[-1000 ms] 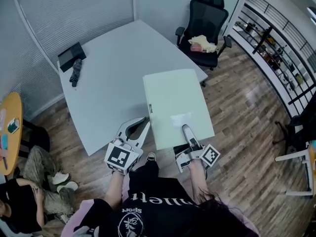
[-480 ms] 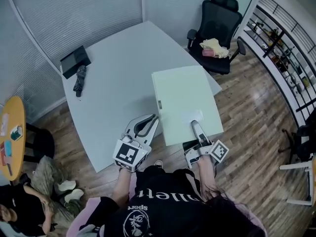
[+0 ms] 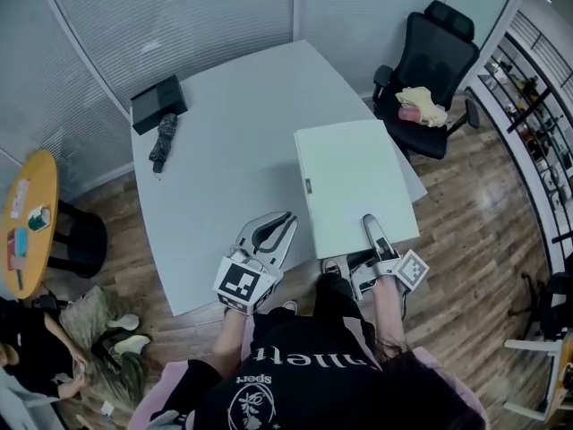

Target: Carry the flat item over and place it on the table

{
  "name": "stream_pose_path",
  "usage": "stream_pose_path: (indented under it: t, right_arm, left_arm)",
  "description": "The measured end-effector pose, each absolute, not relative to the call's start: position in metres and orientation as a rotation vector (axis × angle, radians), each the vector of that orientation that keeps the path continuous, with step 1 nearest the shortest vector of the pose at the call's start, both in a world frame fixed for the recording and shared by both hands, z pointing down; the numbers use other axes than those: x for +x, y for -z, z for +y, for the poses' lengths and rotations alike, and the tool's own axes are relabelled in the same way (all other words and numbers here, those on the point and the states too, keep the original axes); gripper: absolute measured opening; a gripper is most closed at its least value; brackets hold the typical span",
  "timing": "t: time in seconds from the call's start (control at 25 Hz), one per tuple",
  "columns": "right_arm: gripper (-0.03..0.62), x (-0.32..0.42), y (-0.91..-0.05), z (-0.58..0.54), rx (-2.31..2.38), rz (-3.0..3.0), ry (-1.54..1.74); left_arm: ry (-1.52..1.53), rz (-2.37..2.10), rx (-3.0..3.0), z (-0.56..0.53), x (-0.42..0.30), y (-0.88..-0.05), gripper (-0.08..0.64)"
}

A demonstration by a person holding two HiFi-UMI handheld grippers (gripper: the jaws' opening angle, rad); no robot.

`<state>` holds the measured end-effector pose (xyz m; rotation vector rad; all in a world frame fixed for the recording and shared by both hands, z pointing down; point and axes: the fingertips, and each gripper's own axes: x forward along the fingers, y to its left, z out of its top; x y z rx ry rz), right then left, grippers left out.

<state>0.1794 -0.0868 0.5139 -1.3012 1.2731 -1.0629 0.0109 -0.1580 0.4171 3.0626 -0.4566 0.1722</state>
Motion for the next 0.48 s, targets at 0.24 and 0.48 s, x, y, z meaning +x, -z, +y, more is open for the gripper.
stream_pose_path:
  t: [0.24,0.48]
  right_arm:
    - [0.284,0.237,-0.521,-0.159,-1.257,1.364,1.173]
    - [0.284,0.297,-0.54,-0.231,-1.241,1.436,1.283]
  left_arm:
    - [-0.166,-0.693,2.993,-0.206,0.044,-0.422,0.052]
    - [-0.18,-0.846,2.934,-0.24,0.082,-0.424,0.052]
